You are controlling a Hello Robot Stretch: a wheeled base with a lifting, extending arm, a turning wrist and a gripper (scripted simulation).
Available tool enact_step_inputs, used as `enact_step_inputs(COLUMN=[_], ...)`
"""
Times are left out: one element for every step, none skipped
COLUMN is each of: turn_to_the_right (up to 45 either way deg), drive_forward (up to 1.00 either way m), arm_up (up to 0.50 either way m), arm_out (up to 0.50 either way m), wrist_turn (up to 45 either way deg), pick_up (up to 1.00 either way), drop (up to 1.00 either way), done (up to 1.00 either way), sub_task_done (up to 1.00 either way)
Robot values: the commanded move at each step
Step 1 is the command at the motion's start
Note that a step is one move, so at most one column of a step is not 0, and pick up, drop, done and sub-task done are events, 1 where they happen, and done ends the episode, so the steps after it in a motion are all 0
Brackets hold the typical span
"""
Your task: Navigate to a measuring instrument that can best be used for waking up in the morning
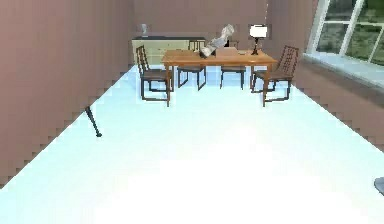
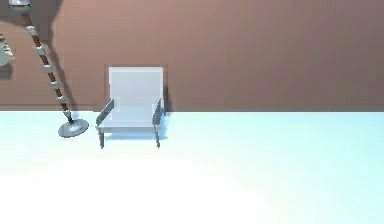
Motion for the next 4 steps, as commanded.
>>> enact_step_inputs(turn_to_the_right=[0.0, -24.0, 0.0, -3.0], drive_forward=[0.65, 0.0, 1.0, 0.0], arm_up=[0.0, 0.0, 0.0, 0.0], arm_out=[0.0, 0.0, 0.0, 0.0], wrist_turn=[0.0, 0.0, 0.0, 0.0], pick_up=[0.0, 0.0, 0.0, 0.0], drop=[0.0, 0.0, 0.0, 0.0], done=[0.0, 0.0, 0.0, 0.0], sub_task_done=[0.0, 0.0, 0.0, 0.0])
